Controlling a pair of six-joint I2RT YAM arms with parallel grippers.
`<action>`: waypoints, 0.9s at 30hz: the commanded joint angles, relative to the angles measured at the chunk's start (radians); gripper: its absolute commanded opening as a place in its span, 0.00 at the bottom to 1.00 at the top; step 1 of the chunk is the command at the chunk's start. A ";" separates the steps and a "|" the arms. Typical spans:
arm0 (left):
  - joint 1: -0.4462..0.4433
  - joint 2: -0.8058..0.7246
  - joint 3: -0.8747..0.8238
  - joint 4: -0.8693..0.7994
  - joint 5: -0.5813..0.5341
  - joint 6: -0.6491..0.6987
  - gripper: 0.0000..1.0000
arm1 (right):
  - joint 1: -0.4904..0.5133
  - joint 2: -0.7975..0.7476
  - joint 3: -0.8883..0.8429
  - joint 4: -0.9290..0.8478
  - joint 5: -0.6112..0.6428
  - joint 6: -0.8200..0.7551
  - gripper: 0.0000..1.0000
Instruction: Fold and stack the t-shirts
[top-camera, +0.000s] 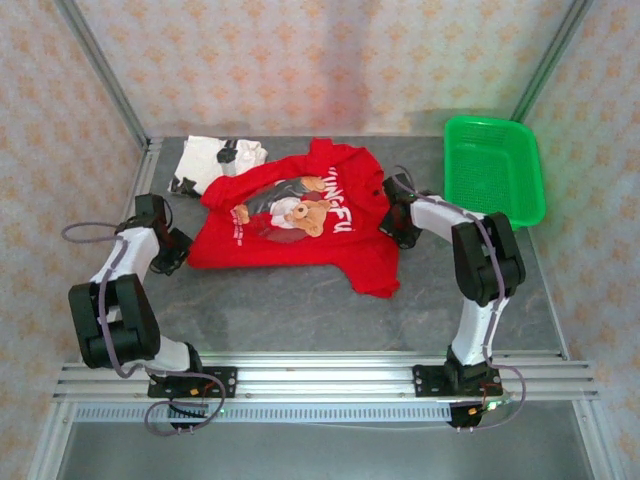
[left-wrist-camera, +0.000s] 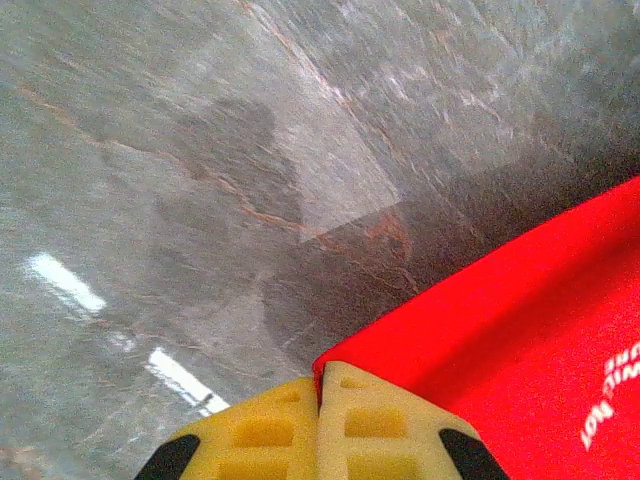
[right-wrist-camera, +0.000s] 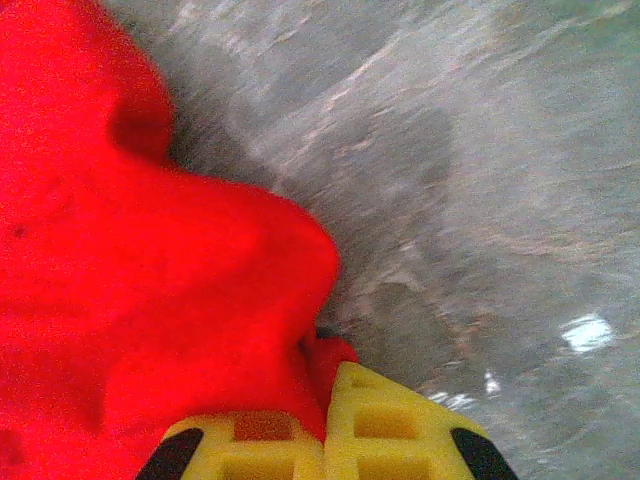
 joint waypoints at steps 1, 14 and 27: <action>0.021 -0.048 -0.023 -0.072 -0.131 -0.047 0.00 | -0.032 -0.093 -0.024 0.000 0.107 -0.001 0.00; 0.019 0.001 -0.135 0.065 -0.012 -0.091 0.00 | -0.039 -0.242 -0.032 -0.137 -0.236 -0.129 0.58; -0.045 0.010 -0.155 0.115 0.020 -0.079 0.00 | -0.031 -0.398 -0.358 -0.033 -0.447 0.003 0.50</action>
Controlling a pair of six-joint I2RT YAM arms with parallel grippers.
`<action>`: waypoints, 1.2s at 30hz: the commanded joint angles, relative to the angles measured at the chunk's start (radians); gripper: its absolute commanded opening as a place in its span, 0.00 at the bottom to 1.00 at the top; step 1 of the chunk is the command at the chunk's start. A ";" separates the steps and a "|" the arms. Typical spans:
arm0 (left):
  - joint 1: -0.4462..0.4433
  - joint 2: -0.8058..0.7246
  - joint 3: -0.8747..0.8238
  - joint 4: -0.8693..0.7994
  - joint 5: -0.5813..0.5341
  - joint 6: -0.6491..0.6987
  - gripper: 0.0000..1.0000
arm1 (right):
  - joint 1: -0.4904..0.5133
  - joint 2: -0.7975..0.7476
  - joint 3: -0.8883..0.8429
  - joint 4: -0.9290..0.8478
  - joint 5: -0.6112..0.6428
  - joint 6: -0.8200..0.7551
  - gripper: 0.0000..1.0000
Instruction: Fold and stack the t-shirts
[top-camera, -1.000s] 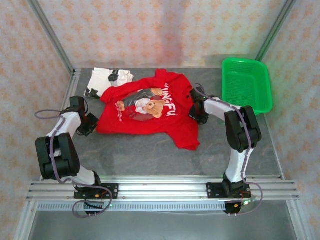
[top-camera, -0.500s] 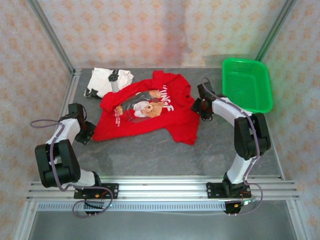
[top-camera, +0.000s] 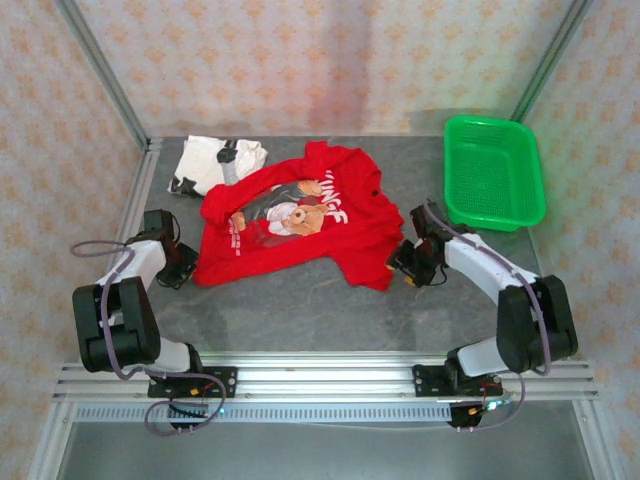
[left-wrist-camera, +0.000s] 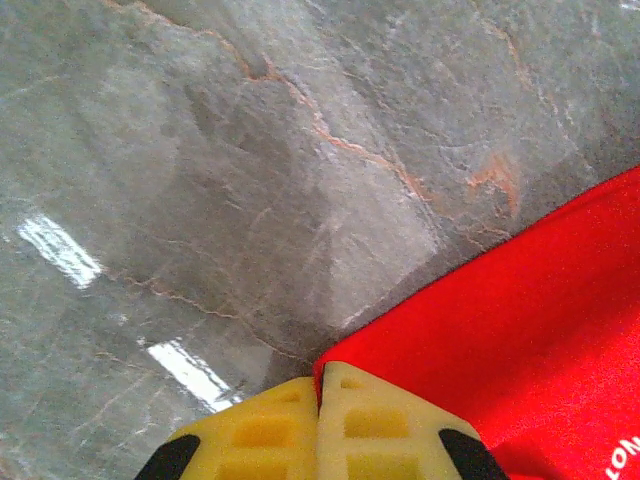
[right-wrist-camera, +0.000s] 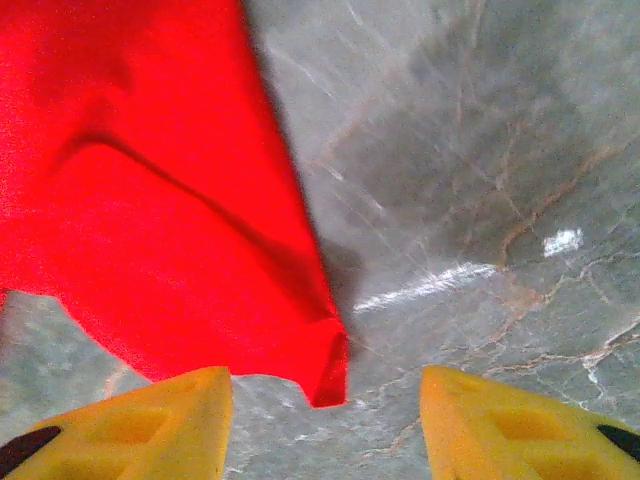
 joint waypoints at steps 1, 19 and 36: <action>-0.014 0.009 -0.005 0.013 0.003 -0.002 0.00 | 0.004 0.067 0.030 0.096 -0.046 0.000 0.48; -0.019 -0.019 -0.033 0.013 0.013 0.014 0.00 | 0.109 0.201 0.167 0.025 -0.066 -0.104 0.06; -0.016 0.002 -0.051 0.012 0.011 0.041 0.05 | 0.280 0.223 0.322 -0.133 -0.047 -0.217 0.56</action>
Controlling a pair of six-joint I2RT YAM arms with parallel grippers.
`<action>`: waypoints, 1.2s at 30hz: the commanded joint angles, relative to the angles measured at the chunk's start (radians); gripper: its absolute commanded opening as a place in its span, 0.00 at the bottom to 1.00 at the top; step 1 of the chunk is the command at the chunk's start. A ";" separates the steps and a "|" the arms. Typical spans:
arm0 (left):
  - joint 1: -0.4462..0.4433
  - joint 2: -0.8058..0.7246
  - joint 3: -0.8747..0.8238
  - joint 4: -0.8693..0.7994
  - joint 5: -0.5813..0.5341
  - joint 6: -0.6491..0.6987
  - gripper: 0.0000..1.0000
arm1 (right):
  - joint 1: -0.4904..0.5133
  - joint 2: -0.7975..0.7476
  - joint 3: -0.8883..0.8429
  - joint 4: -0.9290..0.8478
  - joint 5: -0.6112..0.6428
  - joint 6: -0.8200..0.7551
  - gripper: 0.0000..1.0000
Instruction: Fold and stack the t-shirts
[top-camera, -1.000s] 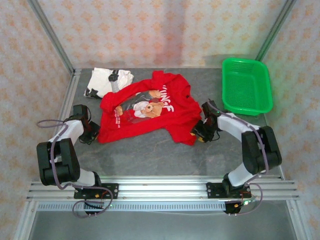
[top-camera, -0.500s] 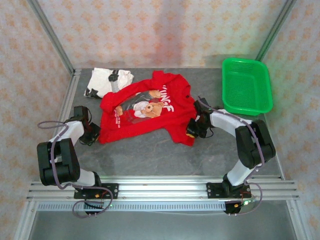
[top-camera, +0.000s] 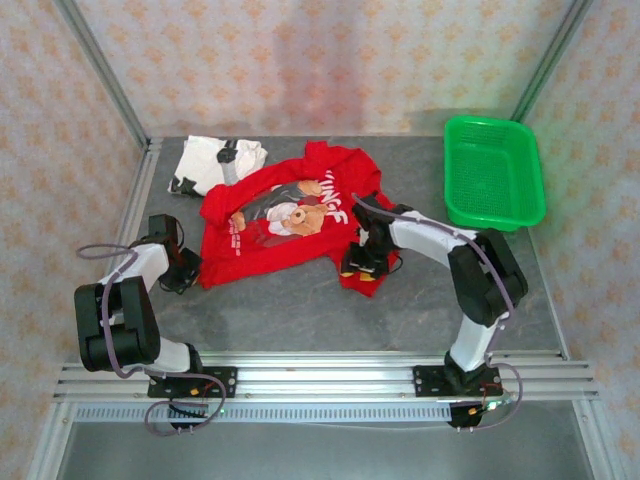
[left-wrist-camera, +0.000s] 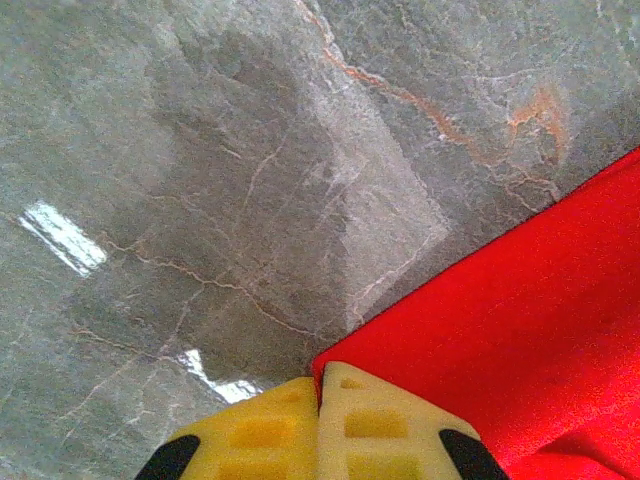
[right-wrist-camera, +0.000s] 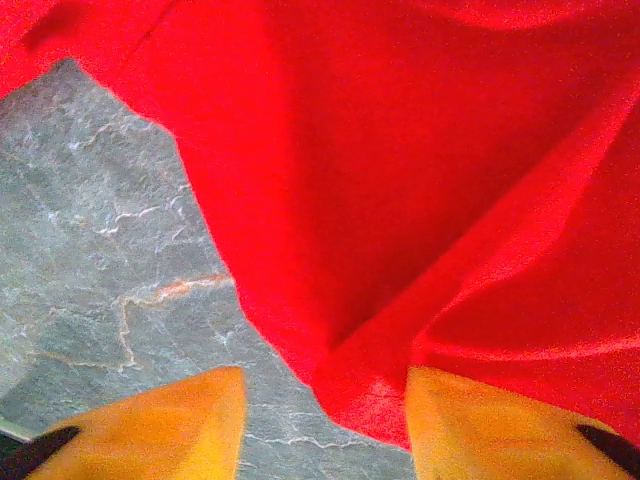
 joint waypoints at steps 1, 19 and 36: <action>-0.003 0.003 -0.012 0.000 -0.007 0.026 0.12 | -0.007 -0.132 -0.004 -0.063 0.037 0.023 0.59; 0.023 -0.040 0.033 -0.008 0.111 0.001 0.64 | -0.130 -0.355 -0.343 0.161 -0.101 0.233 0.47; 0.031 0.097 -0.005 0.121 0.090 -0.001 0.42 | -0.132 -0.190 -0.337 0.227 -0.047 0.231 0.19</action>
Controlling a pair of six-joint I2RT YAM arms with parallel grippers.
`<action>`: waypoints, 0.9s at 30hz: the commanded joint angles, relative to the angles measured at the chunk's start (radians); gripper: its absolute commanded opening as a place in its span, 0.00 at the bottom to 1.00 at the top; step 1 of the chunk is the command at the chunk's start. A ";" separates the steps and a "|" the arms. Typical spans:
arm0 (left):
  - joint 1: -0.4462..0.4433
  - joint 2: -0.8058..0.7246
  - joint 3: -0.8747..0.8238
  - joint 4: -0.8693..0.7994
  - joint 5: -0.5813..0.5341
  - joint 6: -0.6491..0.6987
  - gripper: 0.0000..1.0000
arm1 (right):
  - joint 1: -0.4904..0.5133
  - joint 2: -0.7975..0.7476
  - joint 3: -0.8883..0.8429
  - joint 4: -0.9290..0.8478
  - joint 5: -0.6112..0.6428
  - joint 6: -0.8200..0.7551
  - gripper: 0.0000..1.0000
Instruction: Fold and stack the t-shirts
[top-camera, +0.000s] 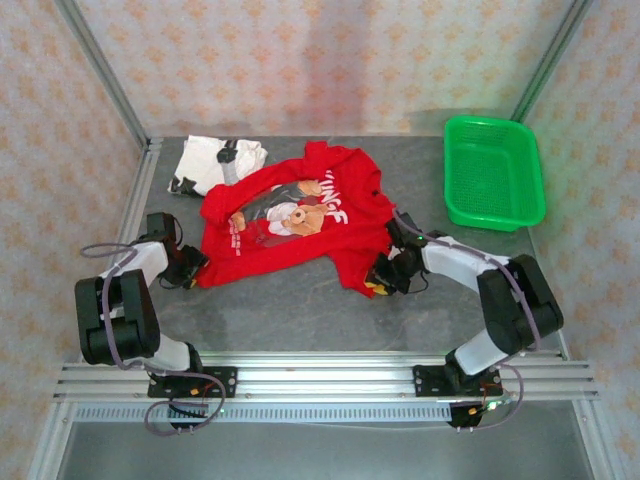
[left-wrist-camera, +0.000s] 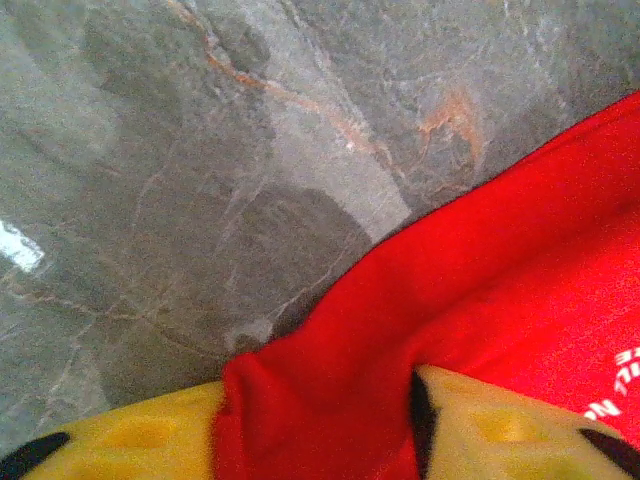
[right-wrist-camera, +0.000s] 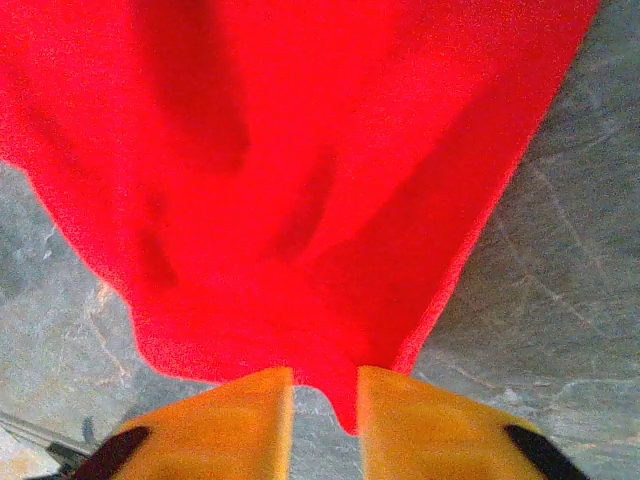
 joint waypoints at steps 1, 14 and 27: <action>0.011 0.061 -0.010 0.043 -0.024 -0.004 0.37 | -0.001 0.022 0.020 -0.003 0.041 -0.002 0.16; 0.016 0.115 -0.002 0.051 -0.055 0.039 0.04 | -0.089 -0.180 -0.058 -0.125 0.234 0.073 0.00; 0.020 0.130 0.004 0.068 -0.030 0.046 0.03 | -0.057 -0.124 -0.040 -0.032 0.071 0.026 0.40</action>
